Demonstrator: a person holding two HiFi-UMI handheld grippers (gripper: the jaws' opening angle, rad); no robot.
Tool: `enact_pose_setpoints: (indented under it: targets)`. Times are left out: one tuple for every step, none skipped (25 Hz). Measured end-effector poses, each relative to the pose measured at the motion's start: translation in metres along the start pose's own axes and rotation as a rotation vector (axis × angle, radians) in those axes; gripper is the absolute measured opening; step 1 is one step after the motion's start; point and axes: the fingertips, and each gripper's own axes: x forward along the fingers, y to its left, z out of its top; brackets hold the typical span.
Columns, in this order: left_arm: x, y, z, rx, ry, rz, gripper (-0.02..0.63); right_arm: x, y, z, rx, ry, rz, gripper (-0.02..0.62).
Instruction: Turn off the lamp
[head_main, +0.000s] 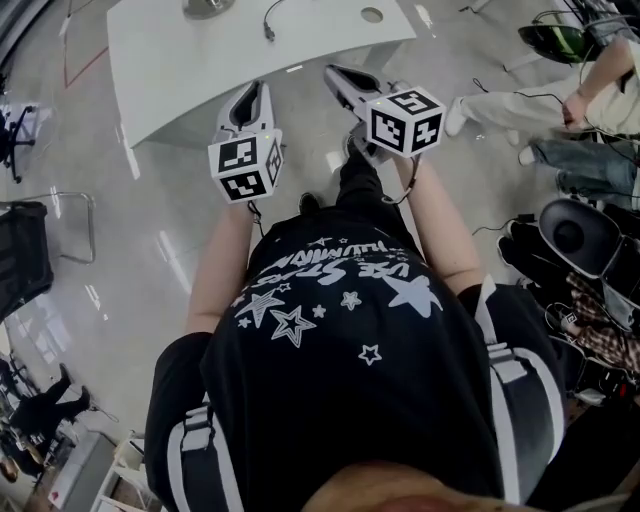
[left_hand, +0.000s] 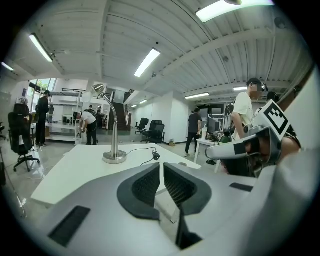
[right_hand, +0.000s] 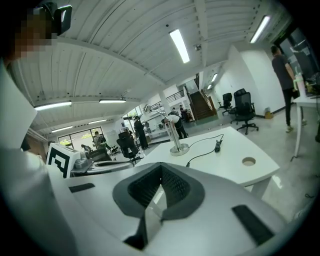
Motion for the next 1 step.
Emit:
enact_pose_setpoints:
  targets:
    - [-0.002, 0.0018, -0.0004, 0.001, -0.001, -0.001, 0.035, 0.0012, 0.0021, -0.0001, 0.001, -0.004, -0.002, 0.005]
